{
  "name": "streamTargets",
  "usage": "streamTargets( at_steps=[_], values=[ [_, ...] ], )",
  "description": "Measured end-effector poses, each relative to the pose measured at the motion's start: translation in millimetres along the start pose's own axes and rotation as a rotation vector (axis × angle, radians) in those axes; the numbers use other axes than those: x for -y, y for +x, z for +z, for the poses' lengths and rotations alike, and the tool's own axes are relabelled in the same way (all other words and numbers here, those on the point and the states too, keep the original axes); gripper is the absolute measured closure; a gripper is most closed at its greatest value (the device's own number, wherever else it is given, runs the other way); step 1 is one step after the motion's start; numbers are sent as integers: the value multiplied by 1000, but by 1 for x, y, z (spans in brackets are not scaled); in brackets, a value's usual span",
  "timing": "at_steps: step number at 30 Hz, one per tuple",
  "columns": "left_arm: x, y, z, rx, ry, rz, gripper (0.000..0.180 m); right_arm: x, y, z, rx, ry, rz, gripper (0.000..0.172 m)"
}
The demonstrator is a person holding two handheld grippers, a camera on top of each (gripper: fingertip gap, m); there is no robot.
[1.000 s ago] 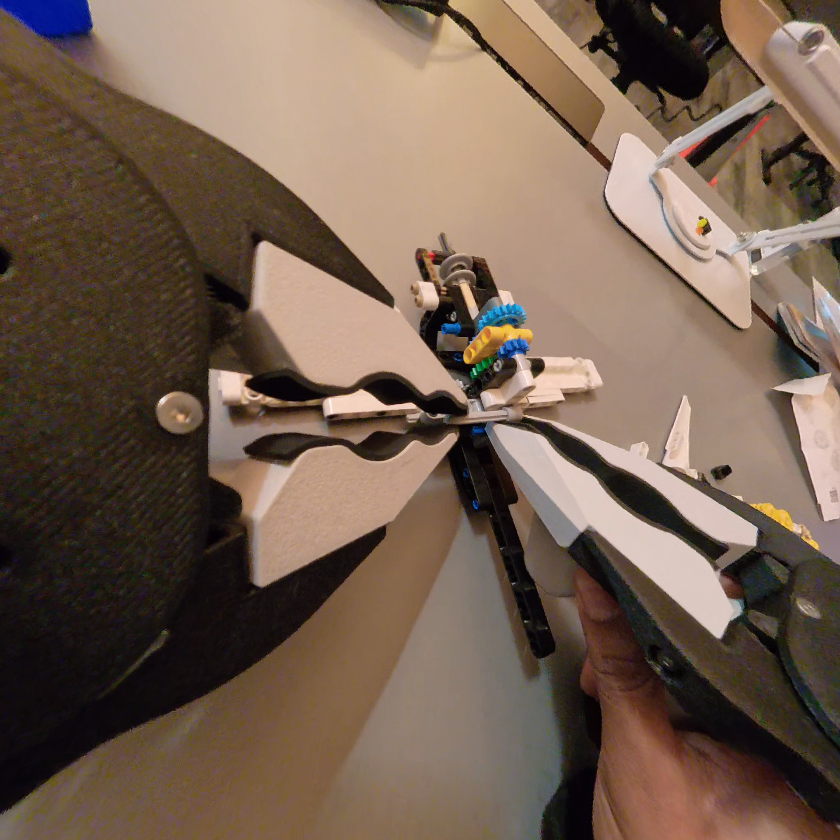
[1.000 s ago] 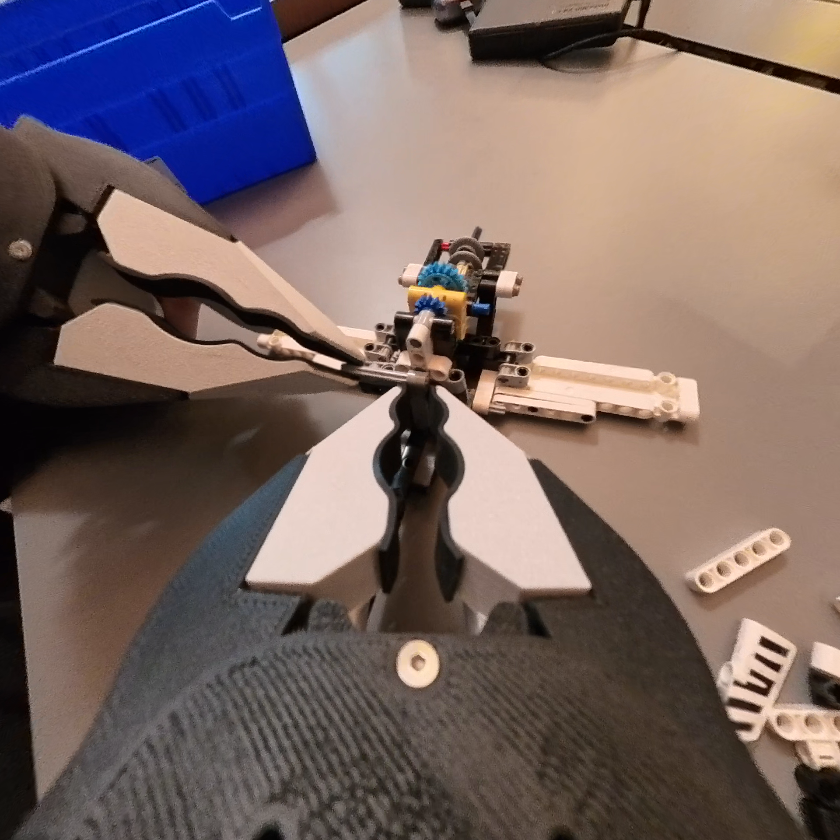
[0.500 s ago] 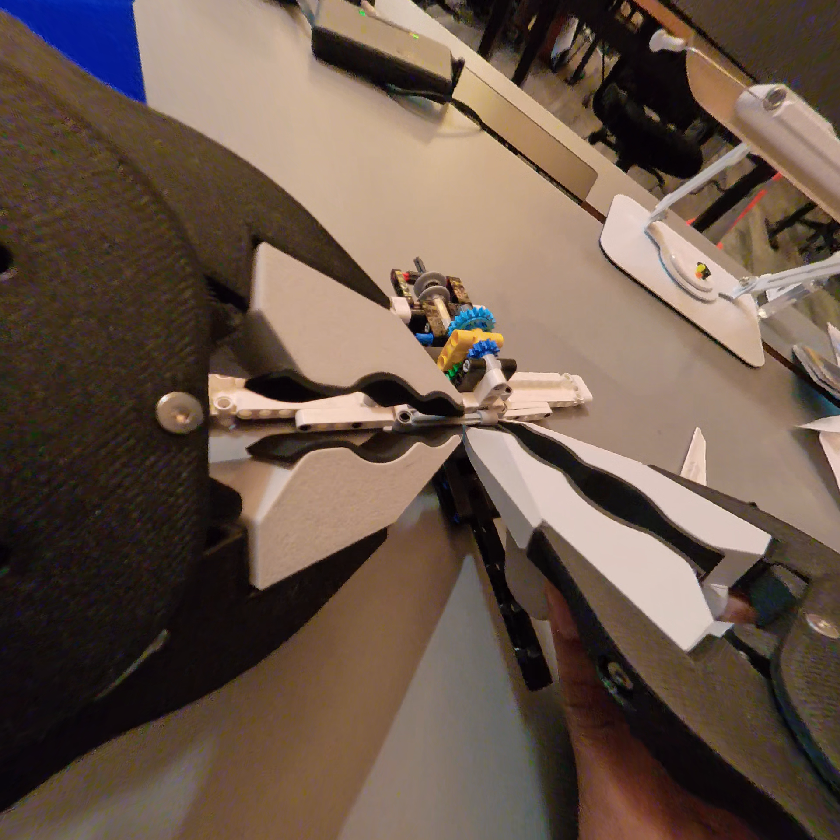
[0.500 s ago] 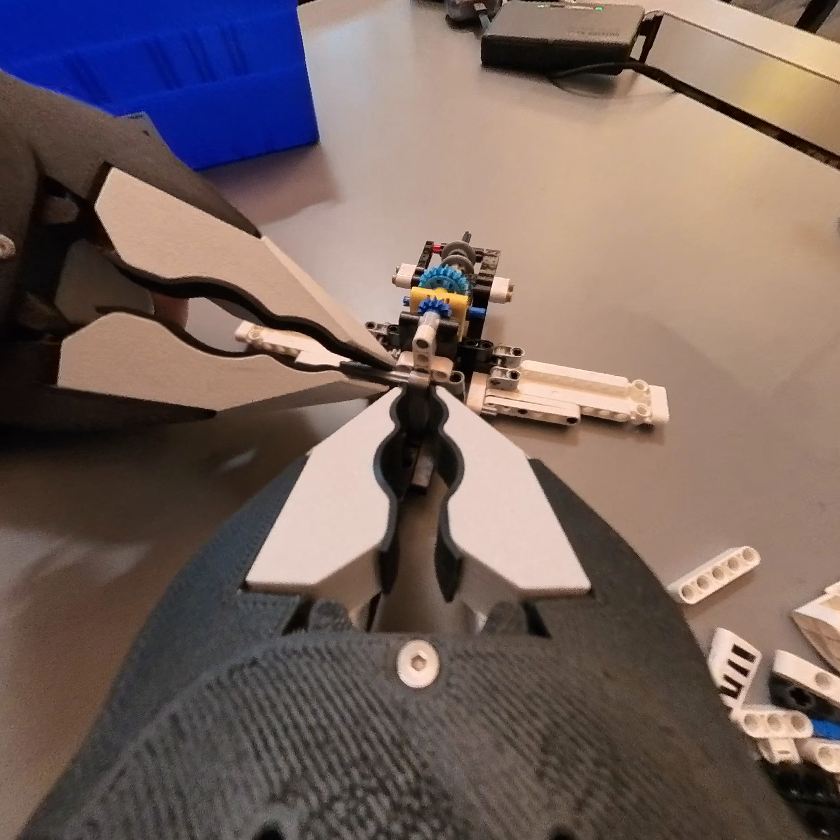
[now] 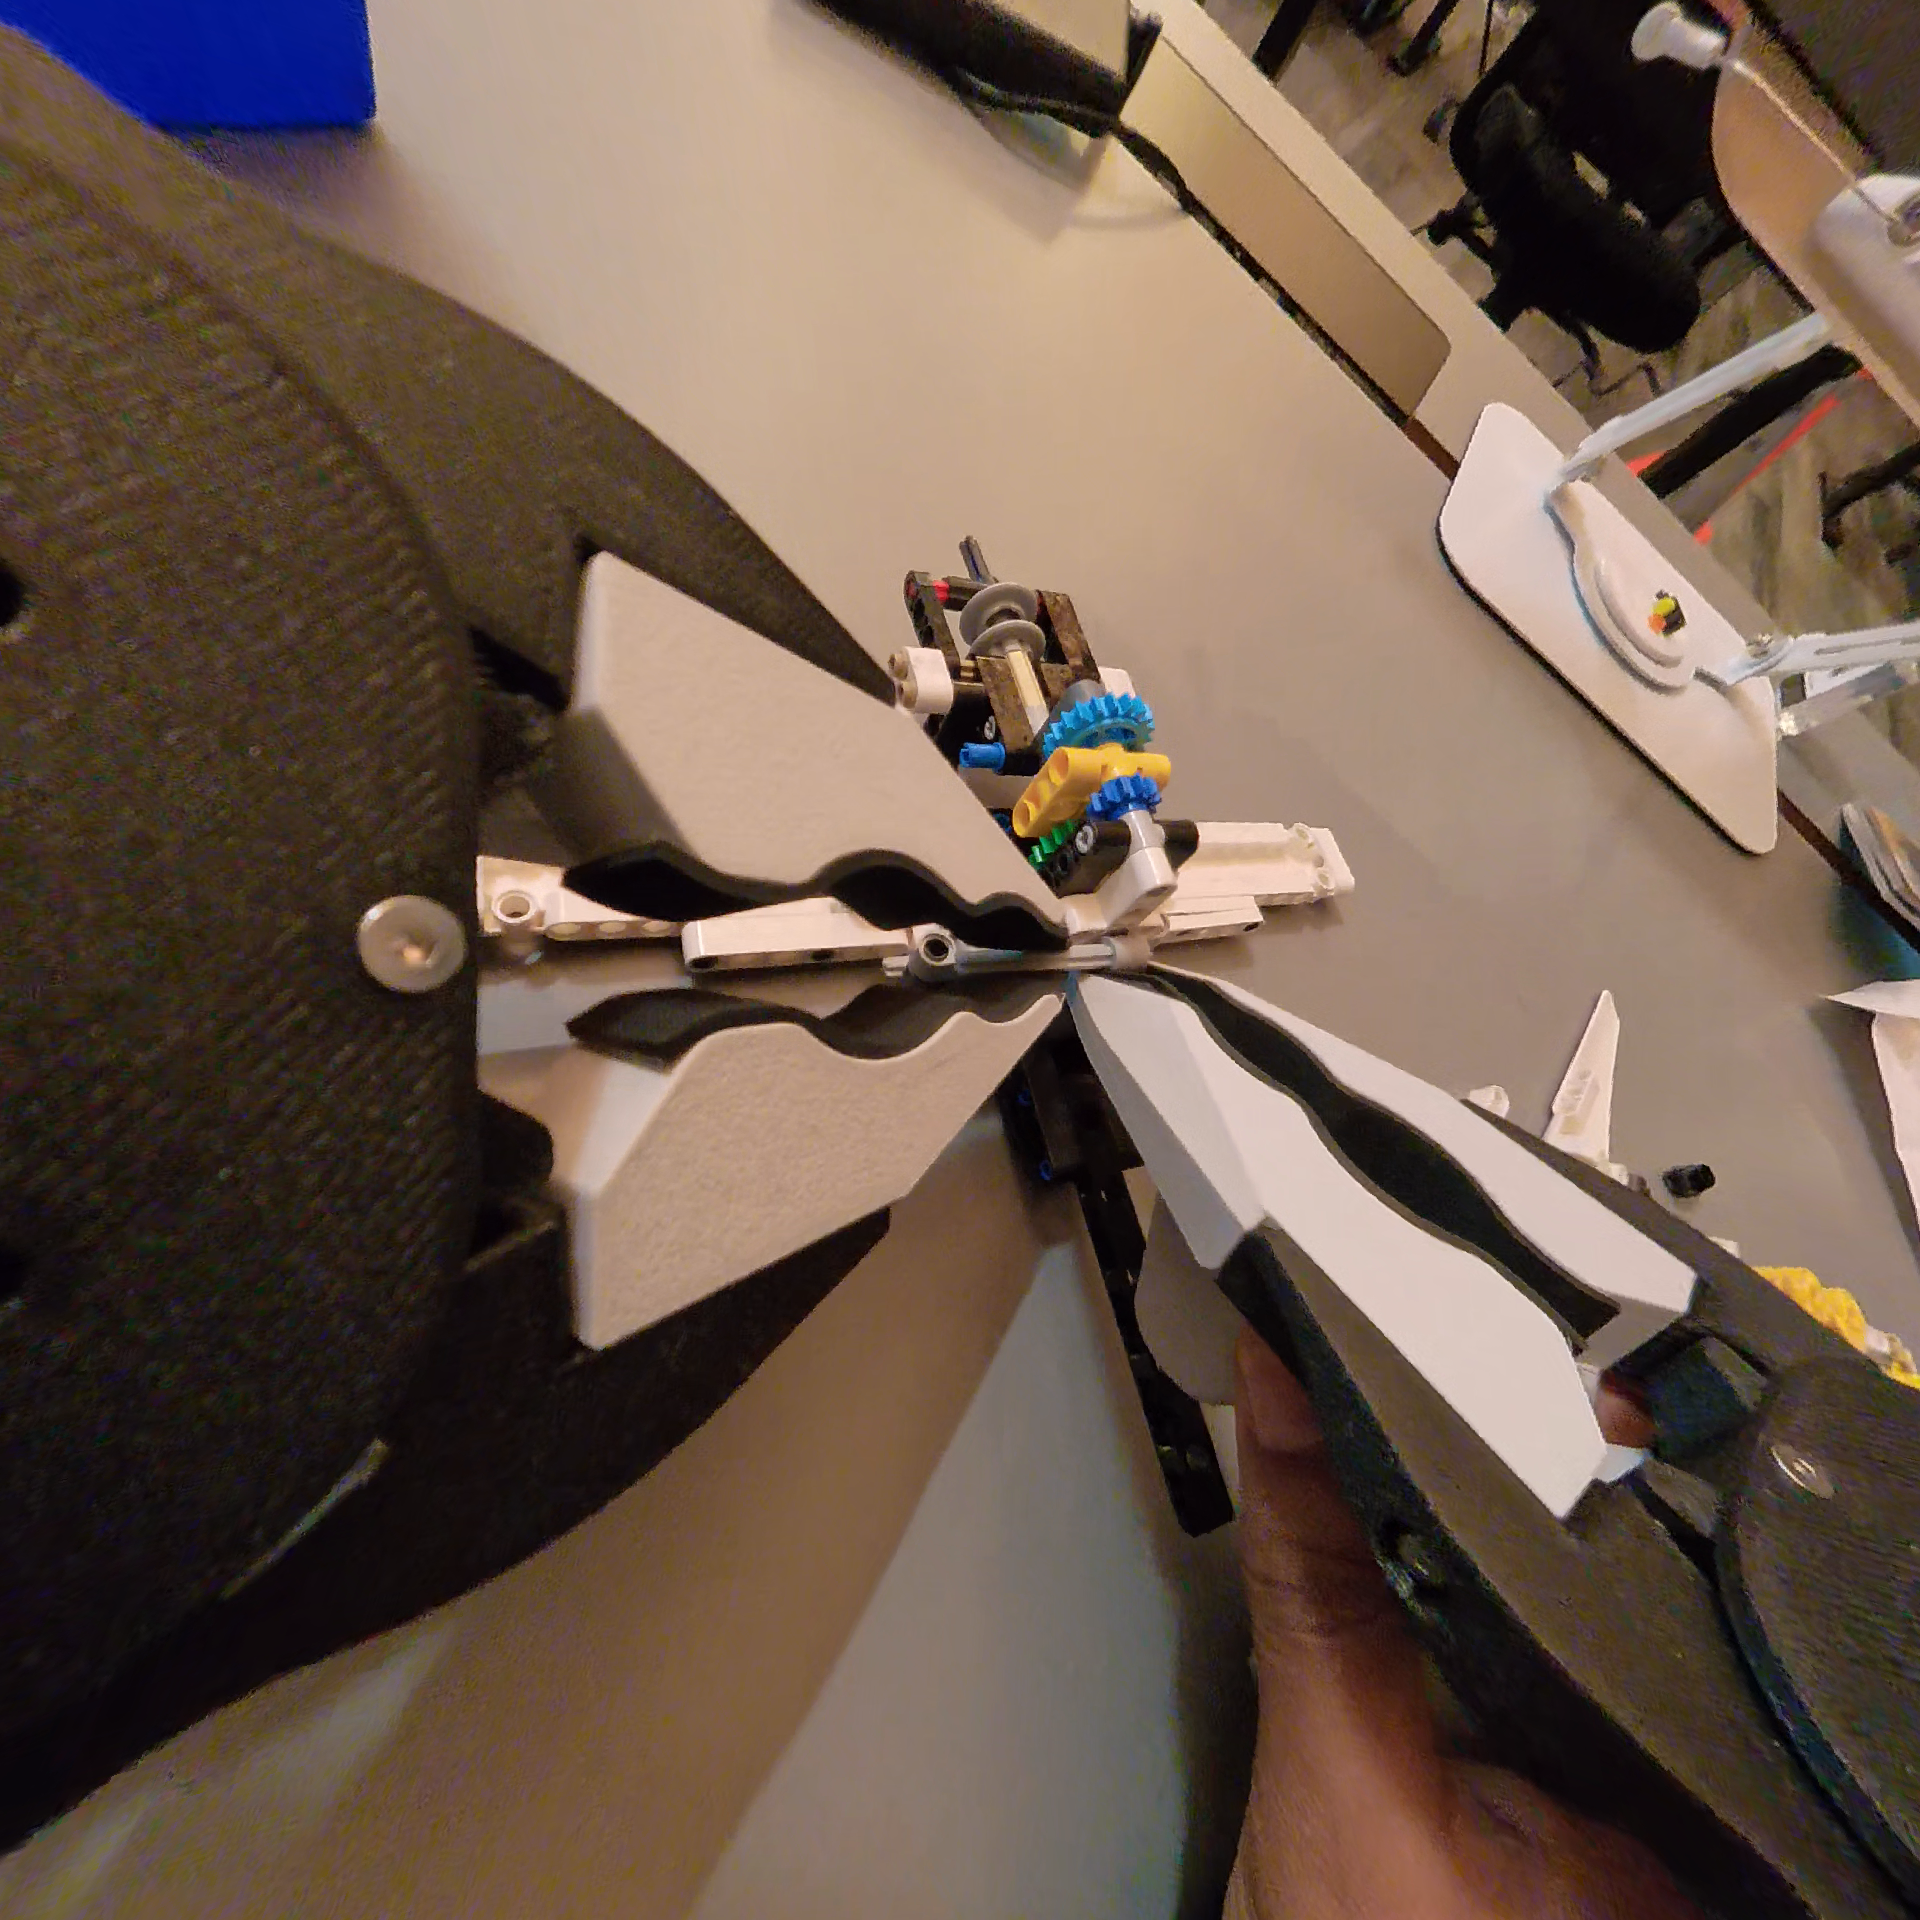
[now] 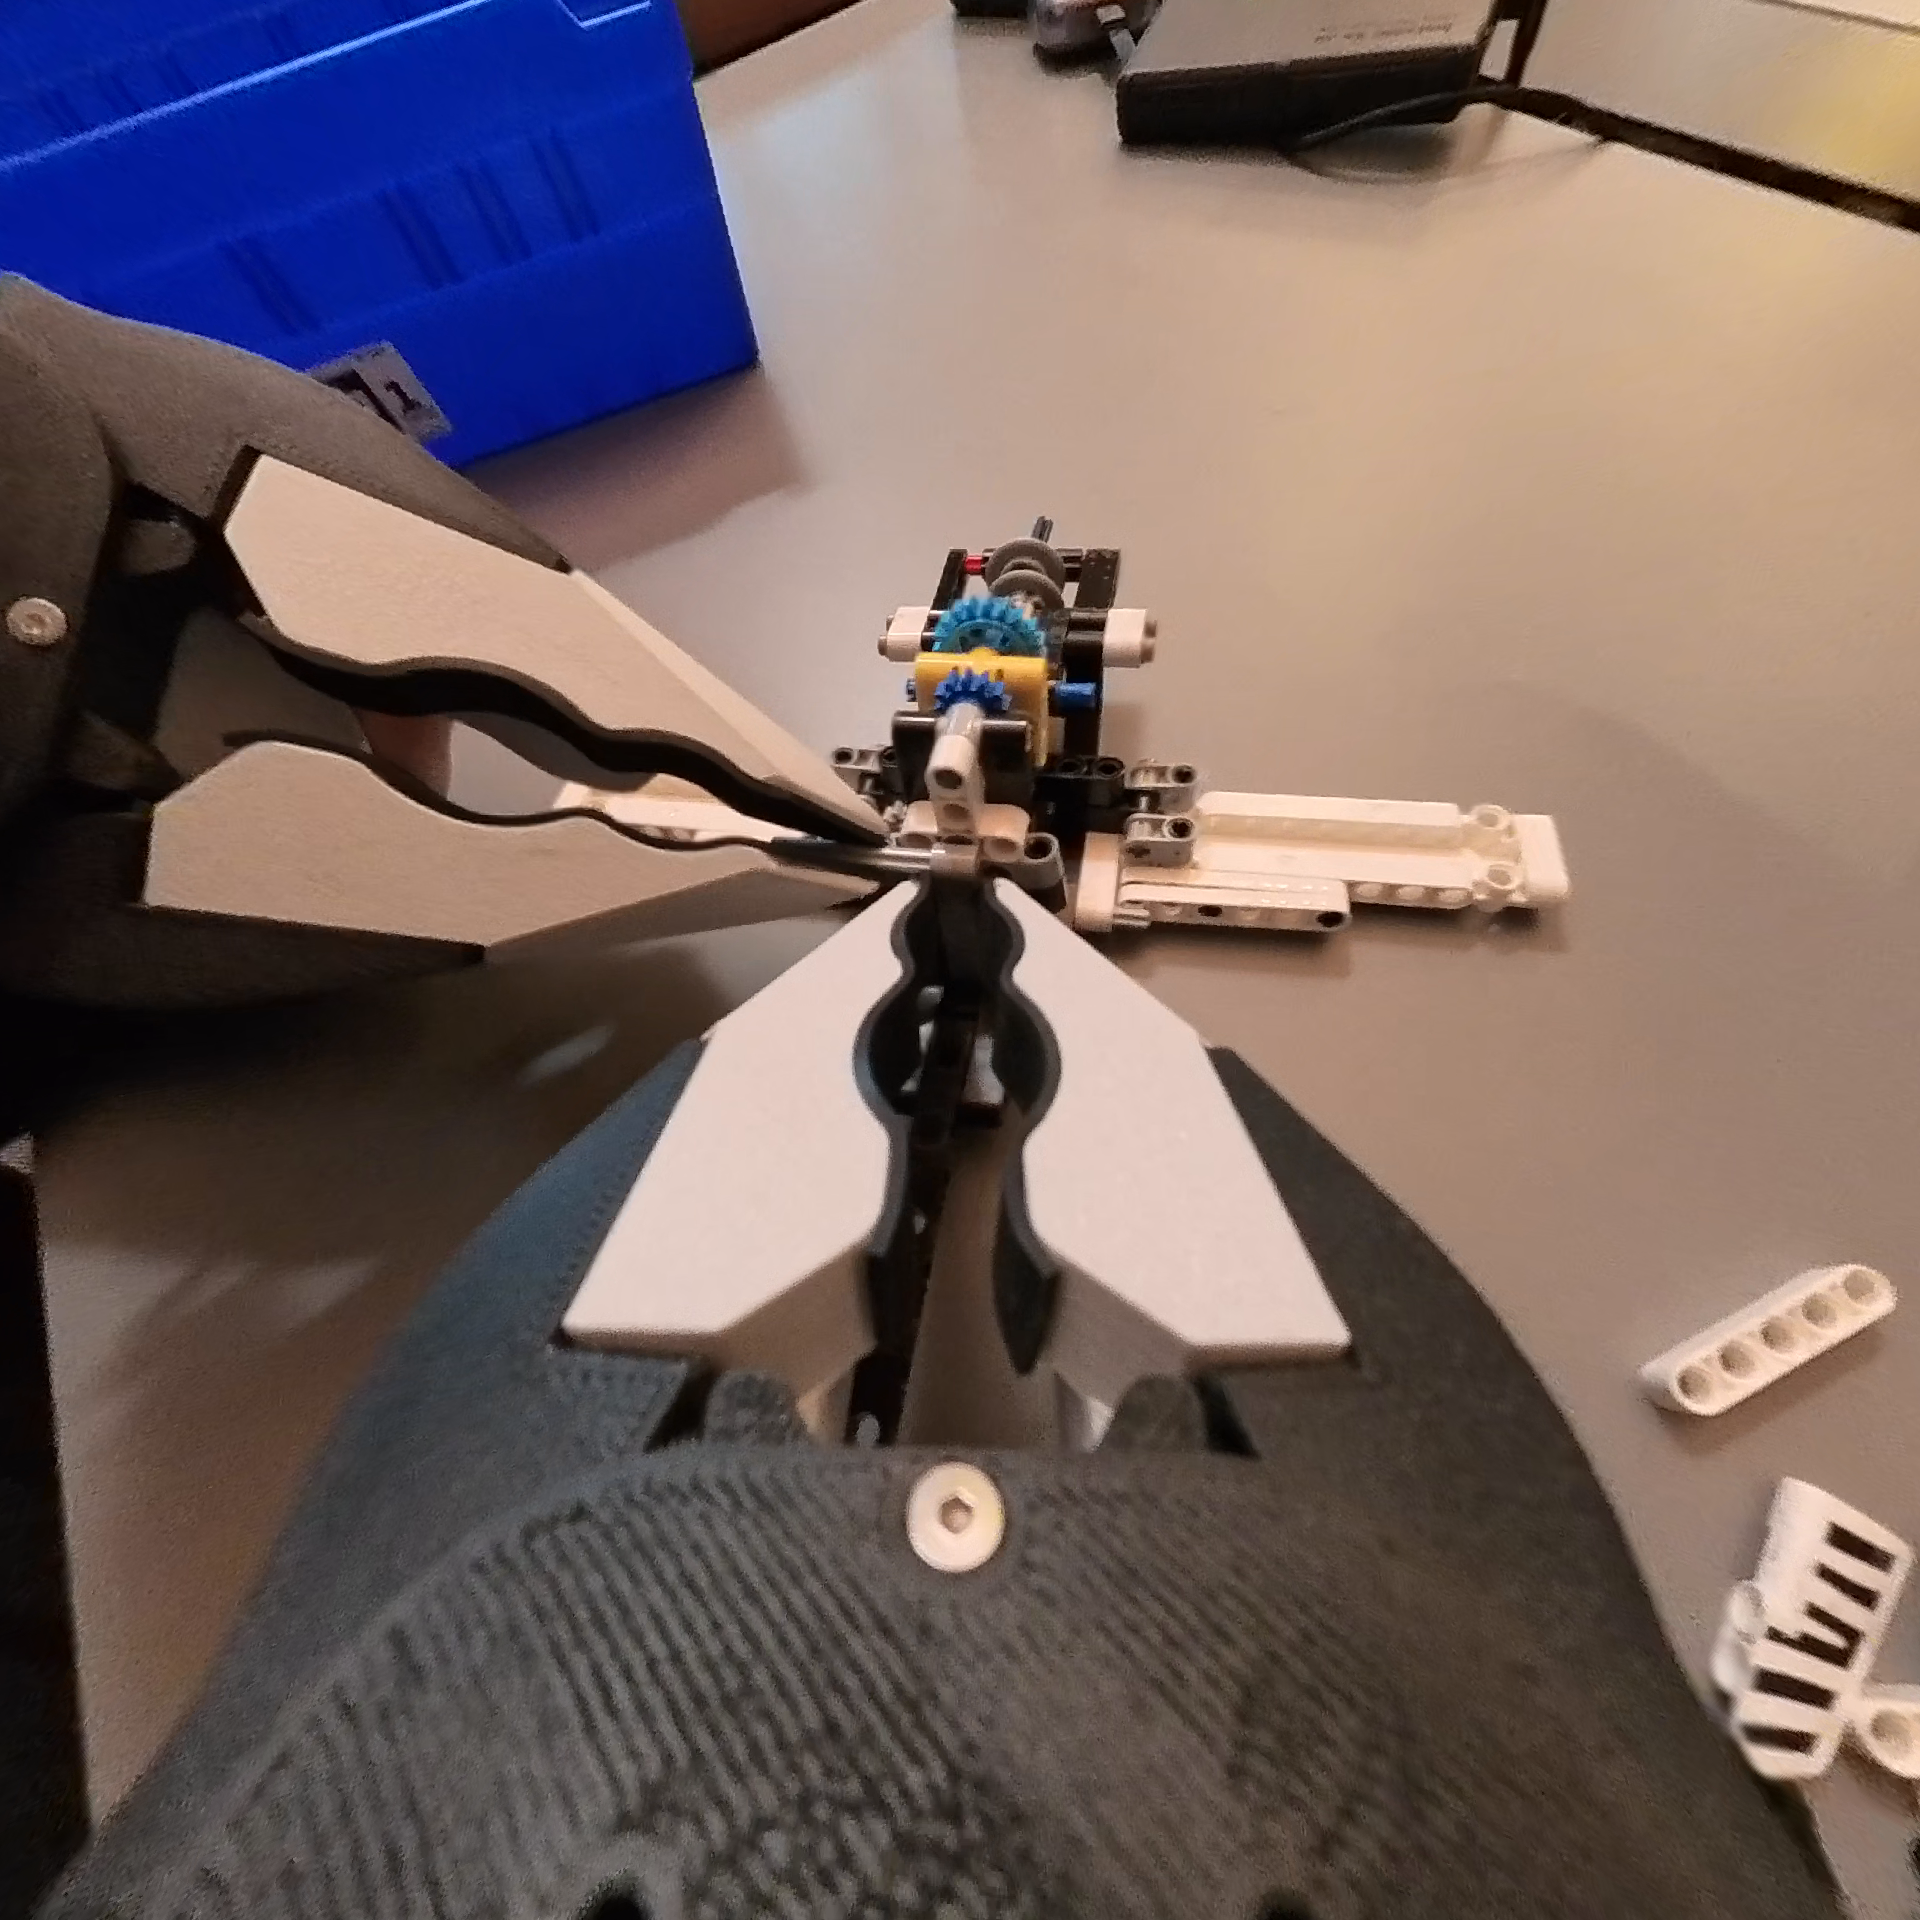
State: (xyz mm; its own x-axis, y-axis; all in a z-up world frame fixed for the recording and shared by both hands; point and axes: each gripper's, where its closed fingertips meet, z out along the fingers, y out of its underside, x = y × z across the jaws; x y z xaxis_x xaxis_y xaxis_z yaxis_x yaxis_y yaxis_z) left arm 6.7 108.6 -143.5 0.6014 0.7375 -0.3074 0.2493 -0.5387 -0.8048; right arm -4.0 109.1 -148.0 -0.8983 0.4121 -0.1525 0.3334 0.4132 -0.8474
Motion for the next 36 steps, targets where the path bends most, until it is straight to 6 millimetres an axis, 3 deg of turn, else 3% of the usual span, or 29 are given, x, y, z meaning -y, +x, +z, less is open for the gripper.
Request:
streamTargets(
  at_steps=[13,14,16,17,19,22,29,32,36],
  values=[
    [-4,1,-6,30,-15,4,175,-1,-3,2,28,-6,12,165],
    [-5,1,-11,23,-14,5,176,0,4,0,-13,-4,9,164],
    [-8,-2,-24,27,11,-65,176,-3,48,-17,-221,-14,-18,166],
    [-15,-5,-26,45,-4,-82,176,-5,50,-21,-176,0,41,166],
    [-14,-4,-27,47,22,-112,176,-6,38,-21,-103,38,87,165],
    [-3,-3,-32,39,65,-116,176,-3,24,-11,-109,15,-5,166],
    [-2,-1,-36,43,88,-113,176,1,21,-7,-75,23,1,165],
    [0,2,-37,45,91,-108,176,12,22,-21,-101,84,-47,155],
    [7,14,-38,9,117,-136,176,29,28,-60,-167,188,-110,150]
  ],
)
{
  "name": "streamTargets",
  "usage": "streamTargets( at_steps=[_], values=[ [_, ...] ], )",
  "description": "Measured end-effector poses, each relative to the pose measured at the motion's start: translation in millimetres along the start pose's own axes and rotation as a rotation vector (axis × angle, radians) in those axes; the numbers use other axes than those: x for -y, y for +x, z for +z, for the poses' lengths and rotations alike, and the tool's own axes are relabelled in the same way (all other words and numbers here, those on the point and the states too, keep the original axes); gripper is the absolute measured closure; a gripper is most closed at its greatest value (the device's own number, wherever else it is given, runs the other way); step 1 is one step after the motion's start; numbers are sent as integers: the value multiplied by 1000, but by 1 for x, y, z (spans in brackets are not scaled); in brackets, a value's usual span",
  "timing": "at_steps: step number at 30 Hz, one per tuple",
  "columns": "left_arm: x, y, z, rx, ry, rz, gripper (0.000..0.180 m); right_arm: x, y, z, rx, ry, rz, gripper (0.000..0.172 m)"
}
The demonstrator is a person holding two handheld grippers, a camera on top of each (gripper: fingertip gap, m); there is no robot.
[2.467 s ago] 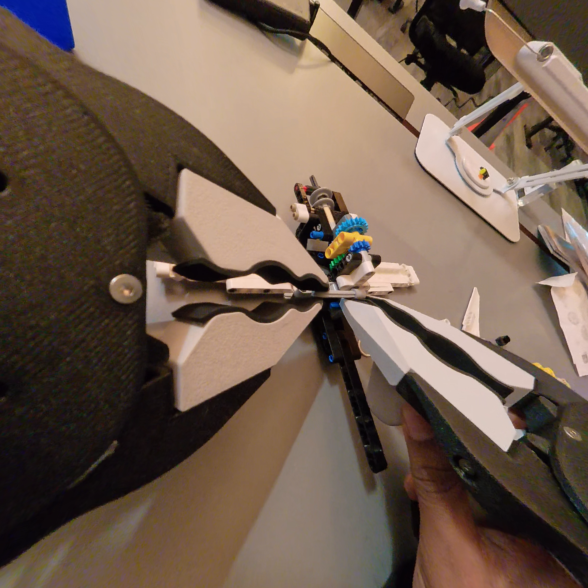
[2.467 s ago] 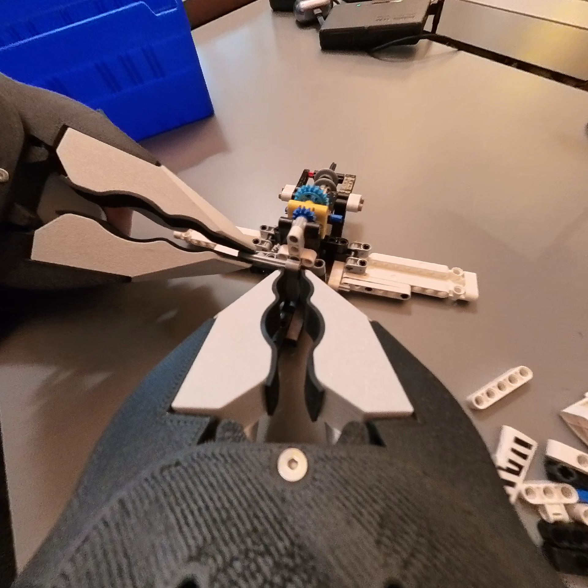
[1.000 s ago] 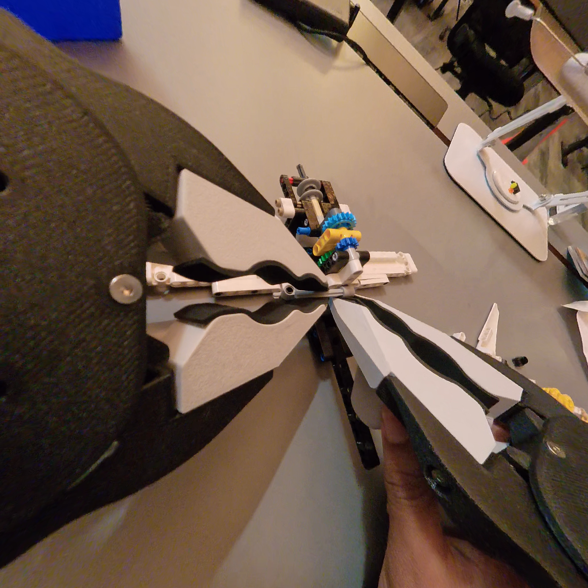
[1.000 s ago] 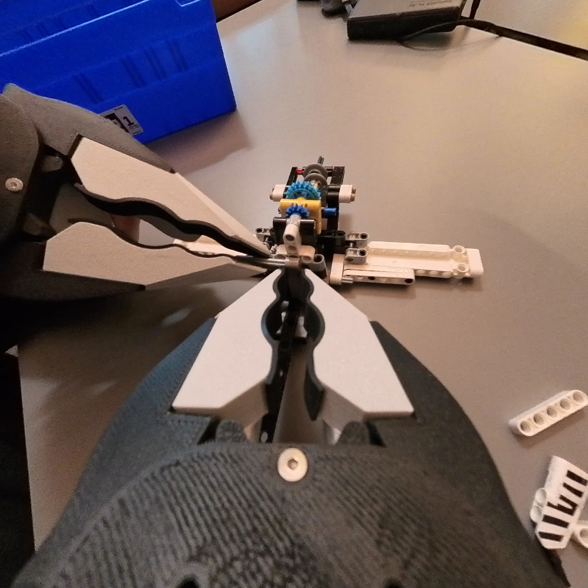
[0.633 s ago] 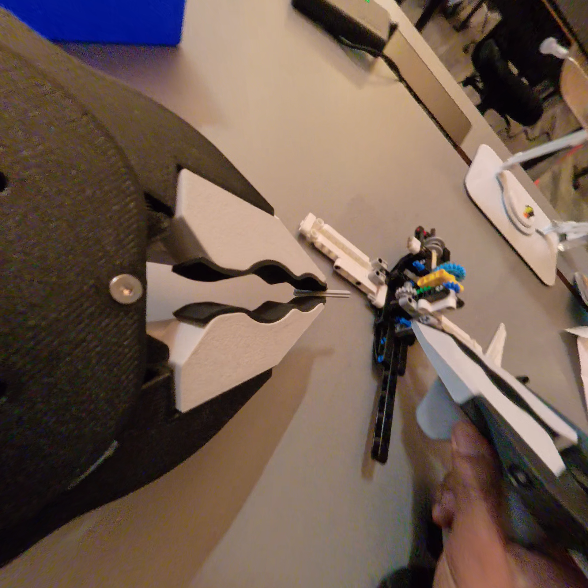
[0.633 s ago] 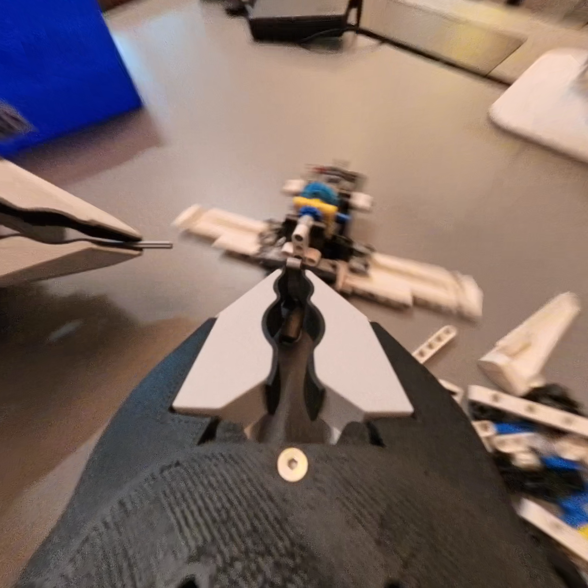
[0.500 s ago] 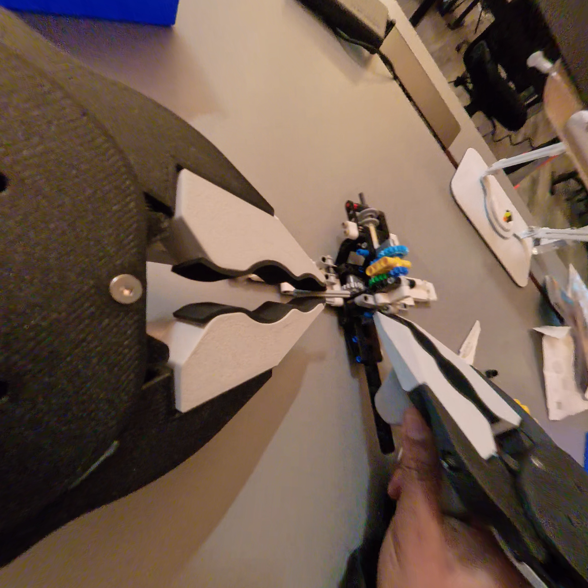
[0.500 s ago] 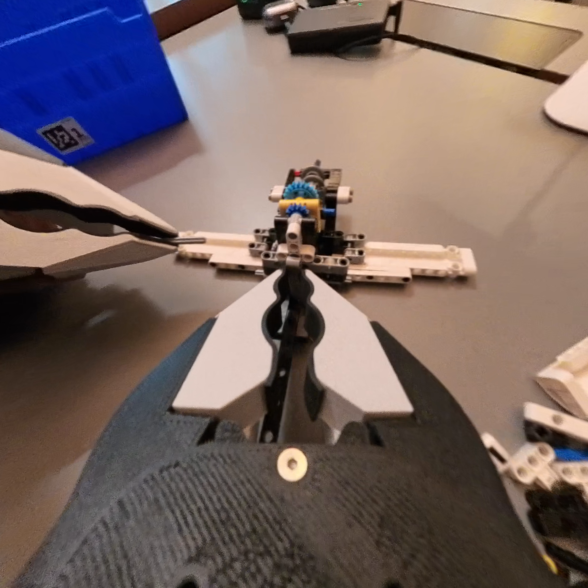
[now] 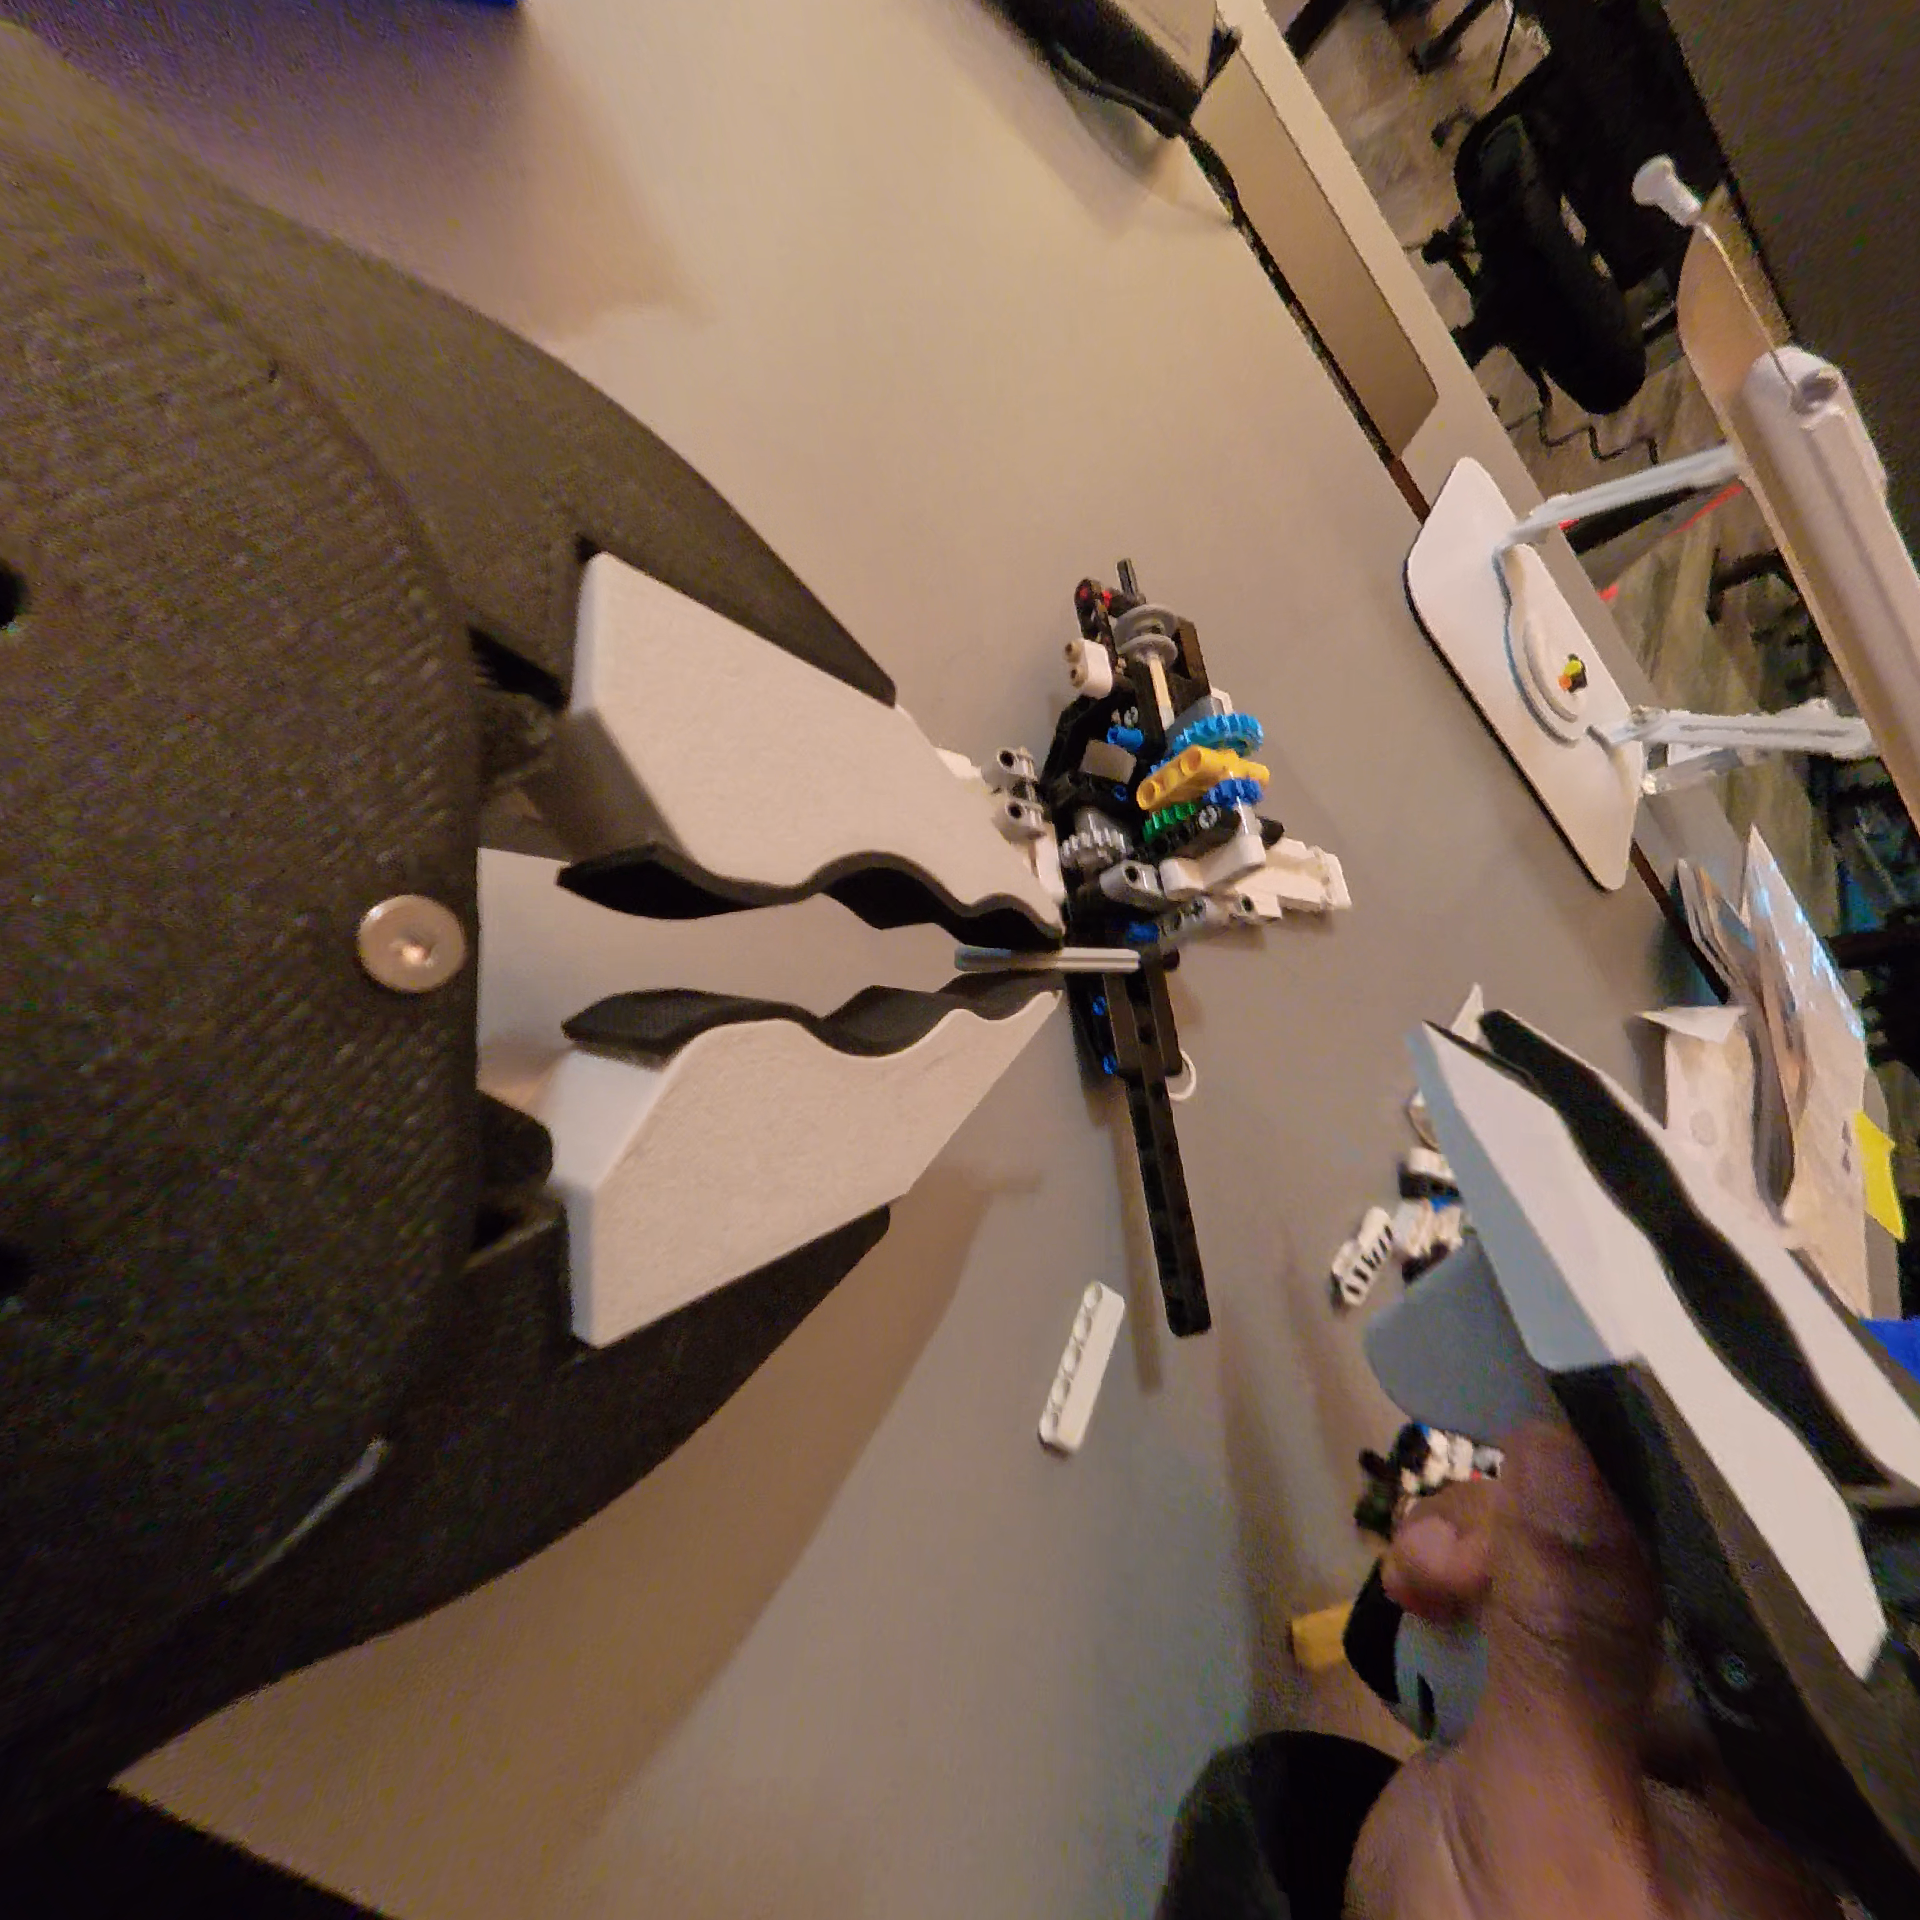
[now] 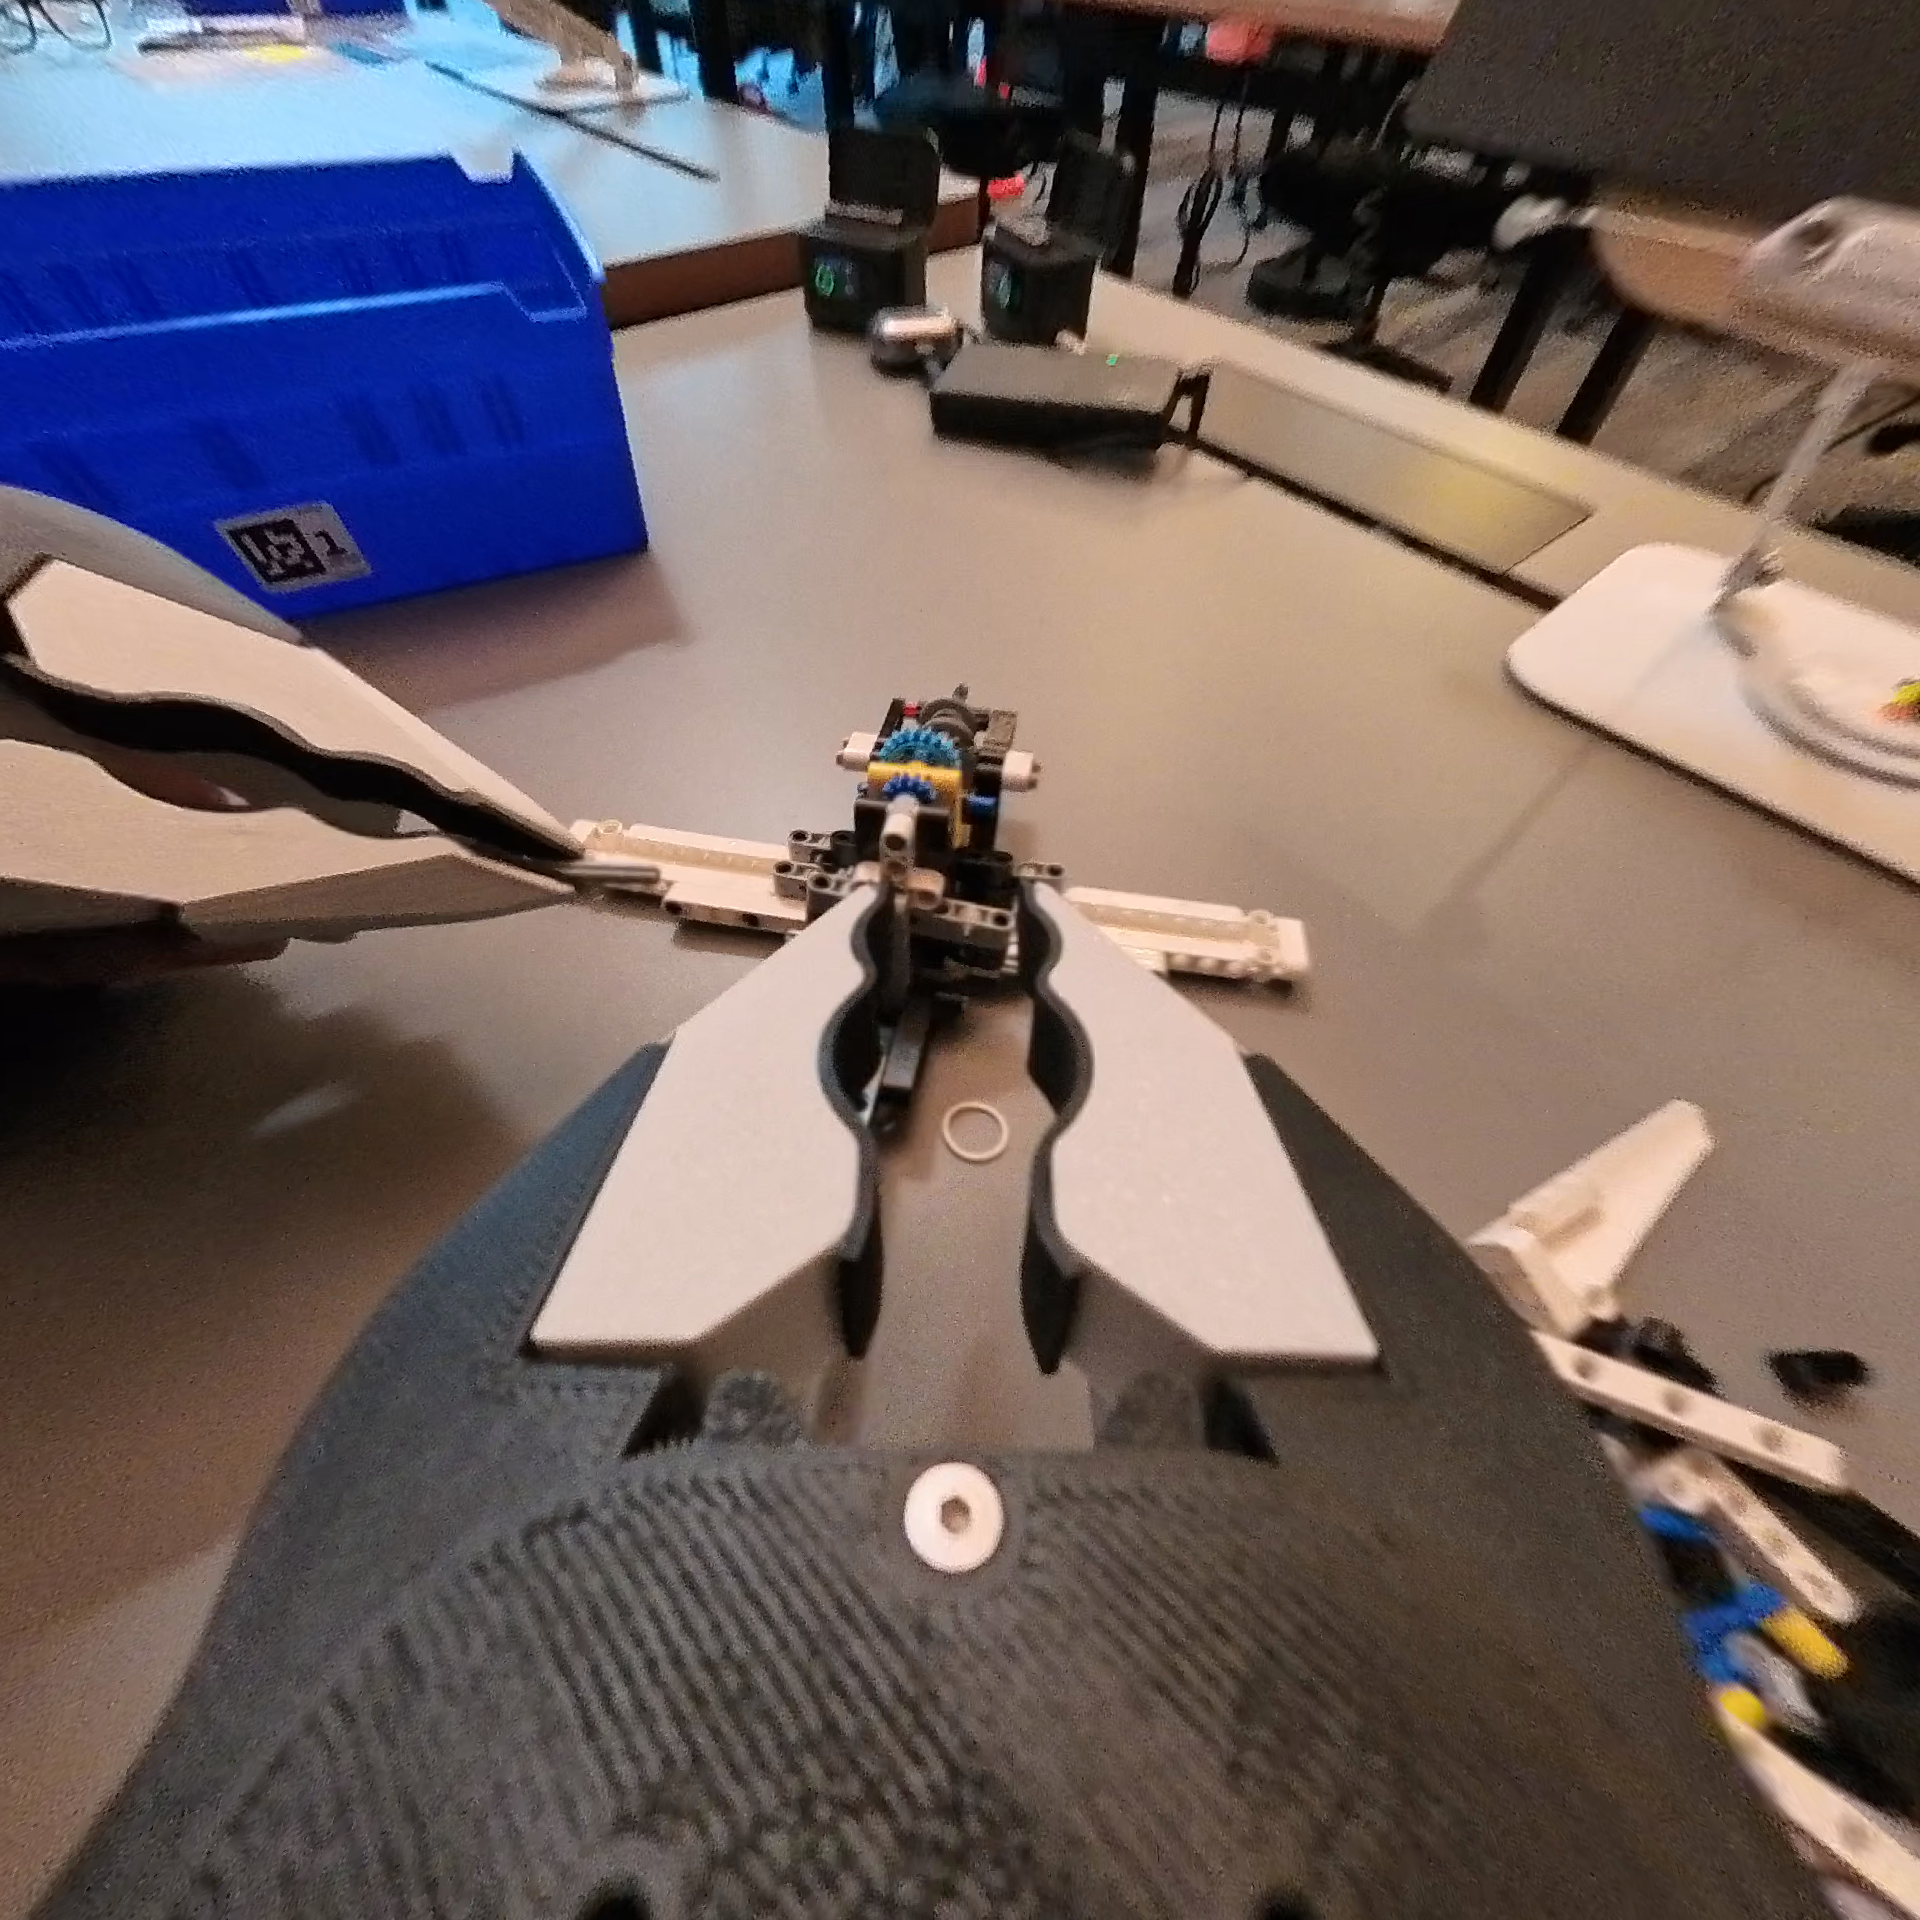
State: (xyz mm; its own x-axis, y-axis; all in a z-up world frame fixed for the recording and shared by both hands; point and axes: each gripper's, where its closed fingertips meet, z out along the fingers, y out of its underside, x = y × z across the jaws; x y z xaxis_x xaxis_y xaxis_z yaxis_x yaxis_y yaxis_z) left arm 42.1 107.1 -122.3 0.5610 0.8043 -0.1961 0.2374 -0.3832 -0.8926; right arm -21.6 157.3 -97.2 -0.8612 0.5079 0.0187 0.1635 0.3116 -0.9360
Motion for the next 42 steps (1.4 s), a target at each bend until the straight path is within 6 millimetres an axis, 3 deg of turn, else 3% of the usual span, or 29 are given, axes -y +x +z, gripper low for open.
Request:
streamTargets(
  at_steps=[5,9,12,16,19,20,21,22,27,30,34,36,39,42],
  values=[
    [11,29,8,-74,18,19,176,-7,9,-44,-53,18,-19,148],
    [29,77,28,-236,22,51,176,-31,47,-89,-277,-43,-134,147],
    [48,112,56,-319,-1,166,176,-53,78,-124,-412,-127,-176,148],
    [63,128,110,-300,-99,303,176,-55,84,-156,-442,-79,-116,149],
    [65,136,138,-353,-153,239,176,-57,86,-167,-459,-44,-75,148],
    [67,133,142,-348,-155,196,169,-59,85,-168,-460,-39,-63,149],
    [70,126,143,-324,-139,153,140,-61,85,-168,-458,-35,-55,149],
    [75,118,140,-306,-109,129,128,-63,84,-168,-455,-32,-50,149],
    [93,63,94,-199,98,33,125,-69,74,-163,-421,-30,-35,150],
    [80,26,66,-135,111,-25,128,-71,60,-152,-352,-23,-4,149],
    [49,-19,38,-29,110,-93,135,-70,19,-119,-158,-7,58,147],
    [39,-28,26,-17,150,-143,140,-72,0,-104,-93,-45,38,147],
    [45,-23,4,11,328,-107,150,-77,-29,-82,-15,-127,-33,147],
    [49,-25,-4,81,341,-45,151,-85,-51,-65,38,-211,-22,145]
  ],
)
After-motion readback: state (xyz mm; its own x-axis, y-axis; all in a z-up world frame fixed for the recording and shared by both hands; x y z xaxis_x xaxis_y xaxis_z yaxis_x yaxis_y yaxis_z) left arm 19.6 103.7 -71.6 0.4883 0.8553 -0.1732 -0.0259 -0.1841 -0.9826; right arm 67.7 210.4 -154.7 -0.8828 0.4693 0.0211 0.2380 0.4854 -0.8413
